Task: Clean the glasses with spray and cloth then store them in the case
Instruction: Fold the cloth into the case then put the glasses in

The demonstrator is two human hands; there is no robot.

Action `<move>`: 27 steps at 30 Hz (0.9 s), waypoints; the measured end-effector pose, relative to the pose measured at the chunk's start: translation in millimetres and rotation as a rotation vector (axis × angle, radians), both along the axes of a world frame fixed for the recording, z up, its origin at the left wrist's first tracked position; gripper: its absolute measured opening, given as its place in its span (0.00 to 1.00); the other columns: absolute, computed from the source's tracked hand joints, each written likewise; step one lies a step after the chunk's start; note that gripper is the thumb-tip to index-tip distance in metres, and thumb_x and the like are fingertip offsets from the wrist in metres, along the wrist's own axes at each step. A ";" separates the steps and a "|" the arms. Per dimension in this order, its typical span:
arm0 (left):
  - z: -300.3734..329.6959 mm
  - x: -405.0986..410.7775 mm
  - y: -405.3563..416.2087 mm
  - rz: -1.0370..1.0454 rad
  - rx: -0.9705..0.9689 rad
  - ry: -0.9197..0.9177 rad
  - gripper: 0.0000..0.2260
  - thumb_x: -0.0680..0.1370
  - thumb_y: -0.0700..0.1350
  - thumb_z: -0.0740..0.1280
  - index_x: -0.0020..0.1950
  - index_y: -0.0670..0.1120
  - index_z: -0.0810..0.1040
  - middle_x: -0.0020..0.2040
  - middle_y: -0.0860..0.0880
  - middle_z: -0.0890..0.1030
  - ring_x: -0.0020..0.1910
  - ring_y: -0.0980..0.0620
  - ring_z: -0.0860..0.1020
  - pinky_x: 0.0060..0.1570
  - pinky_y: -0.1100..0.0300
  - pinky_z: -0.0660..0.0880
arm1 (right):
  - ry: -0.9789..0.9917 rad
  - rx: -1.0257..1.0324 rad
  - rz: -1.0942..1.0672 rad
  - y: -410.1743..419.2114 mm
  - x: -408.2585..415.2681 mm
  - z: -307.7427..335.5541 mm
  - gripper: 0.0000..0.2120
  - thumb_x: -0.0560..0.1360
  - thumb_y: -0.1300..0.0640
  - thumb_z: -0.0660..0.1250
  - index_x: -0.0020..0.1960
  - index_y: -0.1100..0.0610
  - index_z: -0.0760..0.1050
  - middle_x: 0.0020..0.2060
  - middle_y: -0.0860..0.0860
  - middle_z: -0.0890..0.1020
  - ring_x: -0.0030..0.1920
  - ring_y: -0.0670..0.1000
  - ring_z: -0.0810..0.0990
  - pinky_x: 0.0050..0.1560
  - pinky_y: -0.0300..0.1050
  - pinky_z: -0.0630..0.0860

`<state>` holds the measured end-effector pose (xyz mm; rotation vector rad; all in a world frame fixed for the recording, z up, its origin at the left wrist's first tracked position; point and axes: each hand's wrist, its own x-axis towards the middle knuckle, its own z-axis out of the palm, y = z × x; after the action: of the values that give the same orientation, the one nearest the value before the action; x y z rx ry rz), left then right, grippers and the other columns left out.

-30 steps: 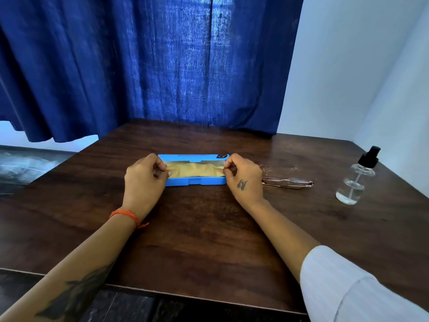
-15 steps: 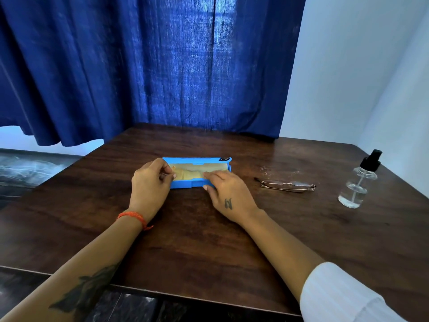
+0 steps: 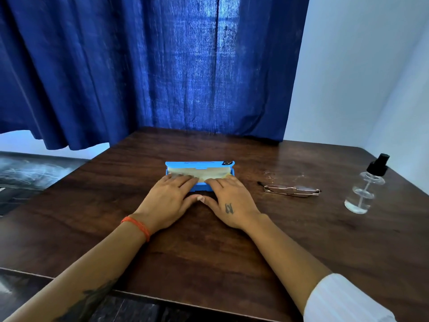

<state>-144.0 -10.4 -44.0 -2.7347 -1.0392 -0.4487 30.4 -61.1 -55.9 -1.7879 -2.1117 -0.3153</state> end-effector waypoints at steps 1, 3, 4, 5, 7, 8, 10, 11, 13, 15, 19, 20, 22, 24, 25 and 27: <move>-2.4 -0.6 2.7 0.022 -0.013 0.011 0.34 0.73 0.64 0.42 0.72 0.47 0.63 0.69 0.46 0.71 0.68 0.48 0.68 0.72 0.54 0.56 | -0.002 -0.006 0.007 0.0 1.0 0.3 0.24 0.78 0.42 0.55 0.67 0.56 0.66 0.60 0.54 0.77 0.62 0.54 0.71 0.70 0.47 0.56; -4.6 -0.9 4.6 0.027 0.028 0.029 0.36 0.72 0.65 0.38 0.73 0.48 0.61 0.67 0.46 0.74 0.66 0.48 0.70 0.71 0.55 0.56 | -0.006 -0.028 0.015 0.2 2.1 1.2 0.24 0.78 0.42 0.54 0.68 0.55 0.65 0.62 0.55 0.76 0.64 0.54 0.70 0.72 0.48 0.55; -4.1 -1.0 3.8 0.021 0.054 0.027 0.38 0.71 0.67 0.35 0.72 0.48 0.62 0.65 0.46 0.76 0.63 0.48 0.73 0.70 0.54 0.58 | -0.007 -0.039 0.014 0.6 2.3 1.9 0.24 0.78 0.42 0.54 0.68 0.55 0.64 0.62 0.55 0.75 0.64 0.54 0.70 0.71 0.49 0.56; -3.1 -0.7 2.0 0.018 0.075 0.034 0.41 0.70 0.68 0.33 0.72 0.48 0.63 0.63 0.46 0.77 0.60 0.47 0.75 0.68 0.54 0.60 | -0.011 -0.046 0.013 1.1 2.6 2.6 0.24 0.78 0.41 0.54 0.68 0.54 0.64 0.62 0.55 0.75 0.63 0.54 0.70 0.71 0.49 0.57; -3.3 -0.3 -1.7 0.039 0.102 0.078 0.42 0.70 0.69 0.32 0.71 0.48 0.64 0.62 0.47 0.78 0.57 0.47 0.76 0.66 0.54 0.62 | -0.027 -0.058 0.008 1.9 2.9 4.2 0.24 0.78 0.41 0.53 0.67 0.54 0.64 0.61 0.54 0.76 0.61 0.54 0.72 0.69 0.49 0.59; -3.8 -0.3 -2.8 0.045 0.103 0.085 0.39 0.72 0.69 0.36 0.71 0.48 0.64 0.62 0.47 0.78 0.57 0.48 0.76 0.65 0.54 0.63 | -0.034 -0.063 0.008 2.2 3.2 4.5 0.23 0.78 0.40 0.53 0.67 0.54 0.64 0.61 0.54 0.76 0.61 0.54 0.72 0.69 0.48 0.59; -3.3 -0.3 -4.4 0.013 0.099 0.023 0.29 0.76 0.64 0.49 0.69 0.47 0.68 0.63 0.47 0.78 0.56 0.47 0.77 0.62 0.54 0.66 | -0.022 -0.065 0.021 2.2 4.1 4.9 0.23 0.78 0.41 0.53 0.67 0.53 0.65 0.62 0.53 0.75 0.62 0.53 0.71 0.69 0.48 0.59; -1.2 -0.7 -5.5 -0.030 0.110 -0.030 0.26 0.77 0.61 0.55 0.66 0.46 0.72 0.61 0.46 0.79 0.55 0.46 0.79 0.59 0.54 0.69 | 0.005 -0.052 0.034 1.2 4.5 5.4 0.22 0.78 0.42 0.54 0.67 0.53 0.65 0.63 0.52 0.75 0.63 0.53 0.70 0.69 0.48 0.59; 3.5 -3.2 -7.2 -0.119 0.207 -0.163 0.19 0.75 0.55 0.60 0.58 0.44 0.78 0.54 0.45 0.82 0.50 0.44 0.81 0.50 0.52 0.76 | 0.046 0.021 0.075 -2.0 5.5 5.9 0.20 0.78 0.46 0.57 0.67 0.53 0.68 0.62 0.51 0.76 0.63 0.52 0.70 0.68 0.47 0.59; 8.8 -6.5 -5.9 -0.129 0.306 -0.272 0.16 0.74 0.53 0.61 0.55 0.46 0.80 0.53 0.46 0.82 0.50 0.44 0.79 0.46 0.51 0.75 | 0.048 0.095 0.120 -5.4 4.1 6.8 0.19 0.78 0.48 0.59 0.66 0.54 0.70 0.61 0.52 0.77 0.63 0.53 0.71 0.67 0.47 0.61; 13.8 -8.3 11.1 0.049 0.107 -0.411 0.23 0.74 0.58 0.64 0.67 0.52 0.70 0.69 0.47 0.70 0.69 0.42 0.65 0.60 0.44 0.67 | 0.072 -0.089 0.145 -11.3 -7.9 4.4 0.28 0.78 0.41 0.54 0.74 0.52 0.57 0.74 0.52 0.61 0.73 0.53 0.56 0.73 0.53 0.50; 13.0 -8.7 16.7 0.072 -0.027 -0.454 0.25 0.74 0.57 0.65 0.70 0.53 0.66 0.72 0.47 0.66 0.72 0.42 0.60 0.65 0.42 0.63 | 0.059 -0.168 0.141 -12.5 -11.3 1.7 0.31 0.77 0.38 0.51 0.75 0.51 0.50 0.76 0.51 0.55 0.75 0.53 0.49 0.74 0.55 0.44; 10.1 -7.7 27.1 0.055 -0.250 -0.532 0.27 0.75 0.55 0.65 0.72 0.54 0.62 0.73 0.46 0.63 0.73 0.44 0.58 0.71 0.45 0.59 | 0.031 -0.286 0.123 -14.3 -16.3 -2.1 0.35 0.75 0.34 0.46 0.76 0.50 0.43 0.76 0.48 0.46 0.75 0.51 0.39 0.73 0.57 0.35; 5.9 -3.9 33.8 0.006 -0.336 -0.609 0.24 0.76 0.52 0.63 0.71 0.53 0.63 0.69 0.46 0.70 0.70 0.48 0.65 0.69 0.54 0.61 | 0.023 -0.332 0.098 -14.5 -16.8 -3.5 0.37 0.74 0.31 0.44 0.75 0.49 0.41 0.76 0.45 0.43 0.74 0.50 0.34 0.71 0.59 0.31; 4.1 -1.8 35.7 -0.003 -0.342 -0.660 0.22 0.77 0.51 0.63 0.70 0.52 0.66 0.65 0.47 0.74 0.66 0.50 0.69 0.65 0.59 0.63 | 0.019 -0.342 0.087 -14.5 -16.8 -3.2 0.37 0.74 0.31 0.44 0.75 0.49 0.41 0.75 0.45 0.42 0.73 0.50 0.33 0.71 0.60 0.31; 2.8 3.0 41.1 0.029 -0.342 -0.766 0.18 0.76 0.50 0.64 0.66 0.50 0.71 0.59 0.49 0.78 0.59 0.53 0.73 0.59 0.63 0.65 | 0.006 -0.358 0.076 -14.1 -17.0 -2.6 0.37 0.73 0.30 0.43 0.75 0.47 0.41 0.75 0.44 0.40 0.73 0.50 0.32 0.70 0.63 0.30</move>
<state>-141.0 30.7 -41.2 -2.8684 -1.4124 -1.5192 13.4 -75.2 -58.5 -1.8827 -2.3403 0.0962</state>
